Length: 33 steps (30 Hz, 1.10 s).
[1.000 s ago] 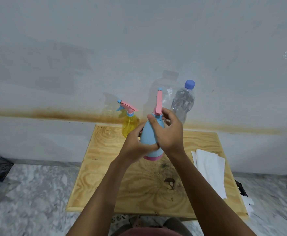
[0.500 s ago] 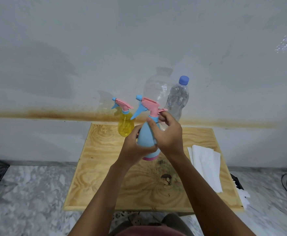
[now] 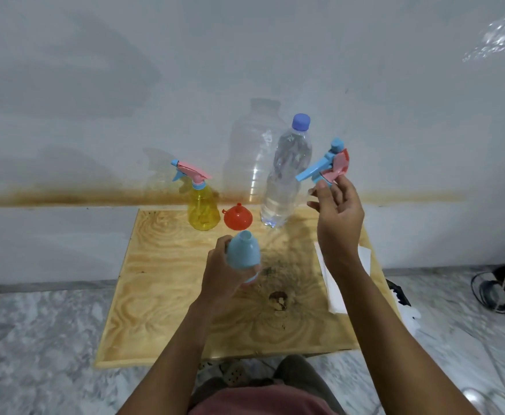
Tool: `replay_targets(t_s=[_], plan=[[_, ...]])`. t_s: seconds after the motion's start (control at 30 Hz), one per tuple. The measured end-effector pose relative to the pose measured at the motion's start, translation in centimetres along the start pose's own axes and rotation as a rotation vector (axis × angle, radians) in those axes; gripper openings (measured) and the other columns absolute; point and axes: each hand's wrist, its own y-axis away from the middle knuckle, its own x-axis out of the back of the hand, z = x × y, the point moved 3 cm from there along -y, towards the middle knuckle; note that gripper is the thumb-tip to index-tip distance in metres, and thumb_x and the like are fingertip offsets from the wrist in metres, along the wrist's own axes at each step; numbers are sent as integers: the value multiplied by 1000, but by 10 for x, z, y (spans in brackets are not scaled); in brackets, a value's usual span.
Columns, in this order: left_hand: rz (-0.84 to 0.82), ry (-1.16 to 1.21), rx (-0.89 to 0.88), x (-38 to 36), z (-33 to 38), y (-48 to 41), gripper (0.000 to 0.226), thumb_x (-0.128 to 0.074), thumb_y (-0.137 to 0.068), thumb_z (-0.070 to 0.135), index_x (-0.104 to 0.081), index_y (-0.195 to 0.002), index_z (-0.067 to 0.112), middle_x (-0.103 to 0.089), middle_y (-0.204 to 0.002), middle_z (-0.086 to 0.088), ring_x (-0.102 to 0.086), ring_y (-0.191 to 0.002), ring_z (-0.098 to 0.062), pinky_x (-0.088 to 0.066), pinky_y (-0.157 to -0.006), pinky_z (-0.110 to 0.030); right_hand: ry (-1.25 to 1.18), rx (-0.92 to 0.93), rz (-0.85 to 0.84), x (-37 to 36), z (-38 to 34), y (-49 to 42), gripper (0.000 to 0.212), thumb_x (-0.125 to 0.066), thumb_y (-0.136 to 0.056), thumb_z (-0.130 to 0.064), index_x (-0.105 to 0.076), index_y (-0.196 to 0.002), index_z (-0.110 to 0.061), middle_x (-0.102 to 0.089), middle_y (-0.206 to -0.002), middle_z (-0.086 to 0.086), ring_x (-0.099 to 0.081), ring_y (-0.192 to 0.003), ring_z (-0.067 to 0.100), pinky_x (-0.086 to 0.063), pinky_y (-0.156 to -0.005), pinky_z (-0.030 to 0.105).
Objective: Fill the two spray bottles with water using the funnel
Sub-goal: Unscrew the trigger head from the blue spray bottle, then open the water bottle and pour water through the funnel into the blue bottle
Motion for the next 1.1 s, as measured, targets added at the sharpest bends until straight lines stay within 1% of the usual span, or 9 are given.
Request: replay_targets(t_s=[0.13, 0.23, 0.37, 0.47, 0.57, 0.67, 0.77, 0.87, 1.1], plan=[[18, -8, 82, -13, -18, 3, 95, -78, -42, 61, -44, -125, 30, -56, -118, -1, -58, -103, -24, -56, -77, -43, 161, -138, -26, 19, 48, 1, 20, -65, -94, -19, -61, -113, -25, -68, -102, 5, -64, -88, 12, -54, -80, 27], [29, -25, 99, -20, -27, 4, 90, -80, -46, 58, -43, -124, 32, -56, -119, -1, -57, -106, -25, -56, -80, -50, 450, -151, -138, 25, 85, 6, 32, -68, -92, -25, -62, -119, -10, -67, -102, -1, -63, -88, 10, -46, -68, 8], [88, -41, 111, -27, -33, 7, 84, -92, -55, 38, -44, -123, 27, -57, -117, 2, -58, -106, -26, -55, -78, -46, 603, -299, -232, 28, 123, 15, 36, -66, -92, -30, -60, -125, -17, -65, -109, -5, -60, -86, 7, -42, -69, 15], [120, -27, 110, -30, -34, 8, 84, -94, -57, 34, -45, -125, 24, -57, -115, 5, -59, -105, -24, -55, -78, -44, 663, -374, -305, 30, 153, 17, 37, -66, -91, -35, -60, -124, -22, -63, -105, -11, -58, -81, -1, -49, -77, 22], [102, -13, 113, -30, -33, 9, 91, -94, -55, 42, -43, -128, 24, -57, -120, 4, -60, -108, -22, -56, -83, -39, 731, -415, -367, 27, 173, 14, 28, -67, -86, -42, -65, -109, -27, -68, -97, -12, -65, -85, 7, -57, -80, 35], [93, -42, 84, -27, -32, 9, 102, -85, -57, 62, -39, -138, 22, -54, -131, 0, -57, -116, -18, -53, -92, -36, 773, -406, -392, 21, 181, 7, 23, -66, -88, -32, -66, -108, -20, -68, -96, -6, -63, -86, 13, -51, -71, 27], [83, -37, 82, -20, -23, 9, 82, -74, -64, 67, -46, -132, 31, -56, -126, 13, -55, -114, -4, -50, -91, -25, 803, -431, -423, 17, 190, 0, 24, -64, -90, -30, -68, -109, -15, -69, -96, -2, -62, -83, 13, -43, -62, 21], [77, -19, 63, -15, -13, 7, 54, -71, -67, 63, -50, -113, 44, -58, -108, 27, -56, -101, 14, -45, -80, -5, 820, -463, -457, 12, 200, -5, 24, -63, -90, -24, -69, -108, -10, -71, -100, 7, -62, -86, 18, -42, -69, 26], [44, 4, 68, -16, -23, 1, 54, -79, -68, 49, -57, -113, 29, -62, -110, 17, -59, -102, -3, -55, -84, -39, 851, -450, -483, 12, 208, -3, 21, -59, -91, -17, -68, -106, -6, -69, -97, 6, -56, -81, 16, -41, -68, 27]])
